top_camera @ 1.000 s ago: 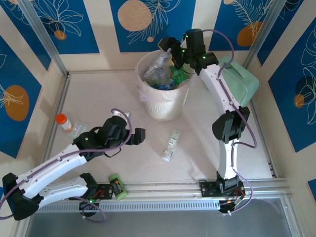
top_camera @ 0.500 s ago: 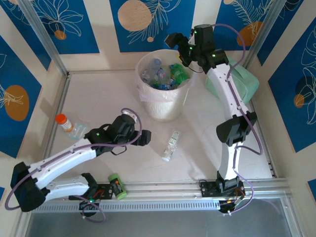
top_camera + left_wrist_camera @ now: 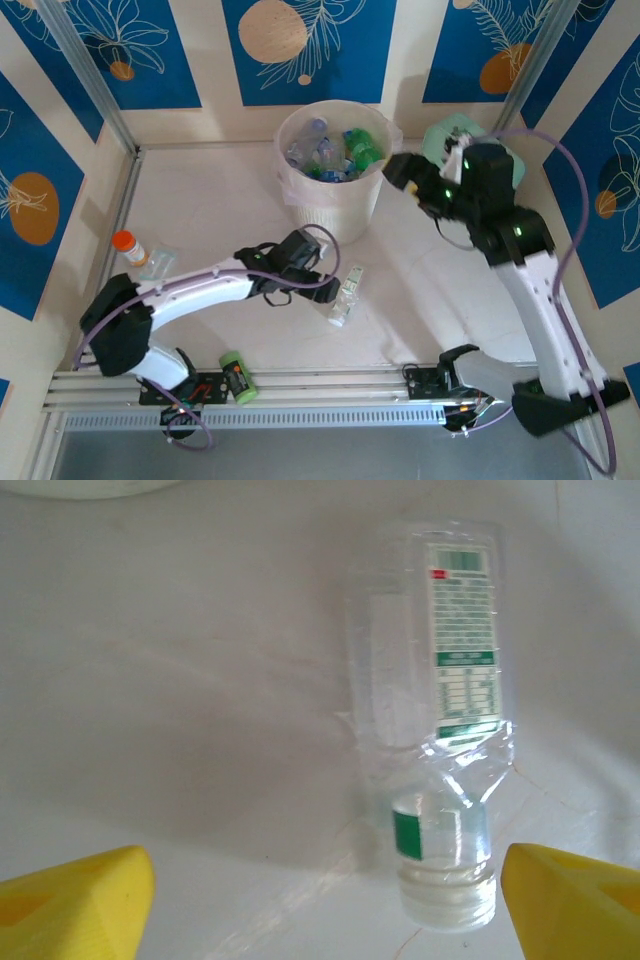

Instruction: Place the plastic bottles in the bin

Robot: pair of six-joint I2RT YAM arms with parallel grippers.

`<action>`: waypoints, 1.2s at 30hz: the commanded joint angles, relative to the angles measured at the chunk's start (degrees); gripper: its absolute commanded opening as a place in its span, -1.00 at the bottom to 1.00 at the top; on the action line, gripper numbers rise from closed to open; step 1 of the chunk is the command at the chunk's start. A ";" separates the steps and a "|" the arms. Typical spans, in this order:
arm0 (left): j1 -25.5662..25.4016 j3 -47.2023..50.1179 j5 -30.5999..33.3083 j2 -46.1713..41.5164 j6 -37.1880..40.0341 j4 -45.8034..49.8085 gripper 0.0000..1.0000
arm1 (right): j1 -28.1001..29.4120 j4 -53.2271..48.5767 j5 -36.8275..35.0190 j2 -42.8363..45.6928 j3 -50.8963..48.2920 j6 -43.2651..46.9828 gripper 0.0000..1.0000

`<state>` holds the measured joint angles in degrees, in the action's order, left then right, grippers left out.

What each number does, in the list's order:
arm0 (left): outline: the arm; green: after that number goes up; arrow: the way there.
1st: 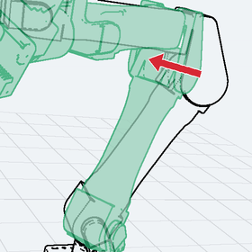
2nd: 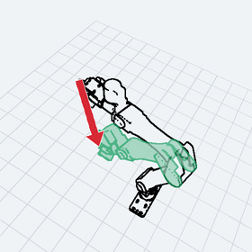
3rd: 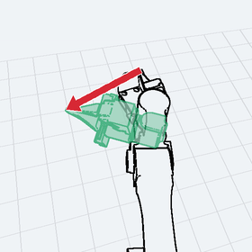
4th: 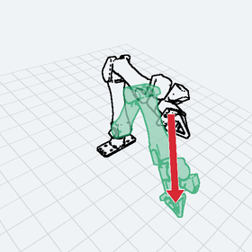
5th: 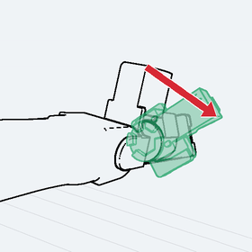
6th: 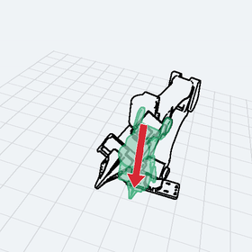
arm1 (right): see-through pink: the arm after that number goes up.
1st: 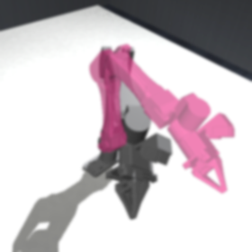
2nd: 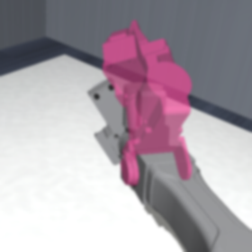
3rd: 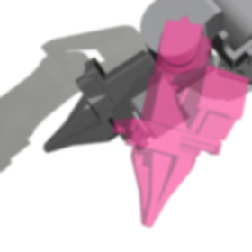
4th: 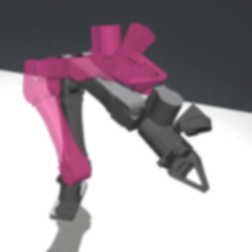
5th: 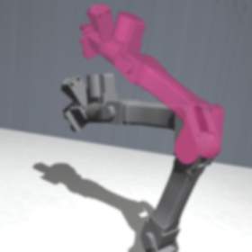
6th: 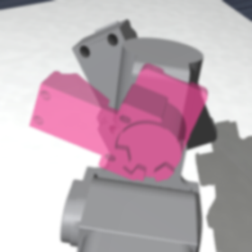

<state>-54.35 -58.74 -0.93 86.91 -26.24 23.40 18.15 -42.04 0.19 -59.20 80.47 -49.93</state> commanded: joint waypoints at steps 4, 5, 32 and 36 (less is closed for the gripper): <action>-3.91 -8.53 -0.79 7.89 6.99 6.67 0.80 | -0.93 -10.70 -3.17 13.33 -12.72 -2.54 0.89; -4.33 -10.19 -0.54 9.47 7.45 8.01 0.80 | -0.93 -12.15 -3.45 14.71 -14.27 -3.20 0.89; 8.37 0.51 12.63 -32.08 -11.14 16.59 1.00 | 23.69 -5.85 -14.90 -27.42 -17.58 -12.62 0.92; 9.13 0.33 12.36 -33.09 -10.81 16.75 1.00 | 23.54 -5.28 -15.21 -30.01 -16.38 -12.81 0.92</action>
<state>-45.89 -58.63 11.03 55.35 -36.21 39.11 41.85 -45.80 -13.63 -88.33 62.87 -63.00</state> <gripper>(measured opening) 0.994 0.960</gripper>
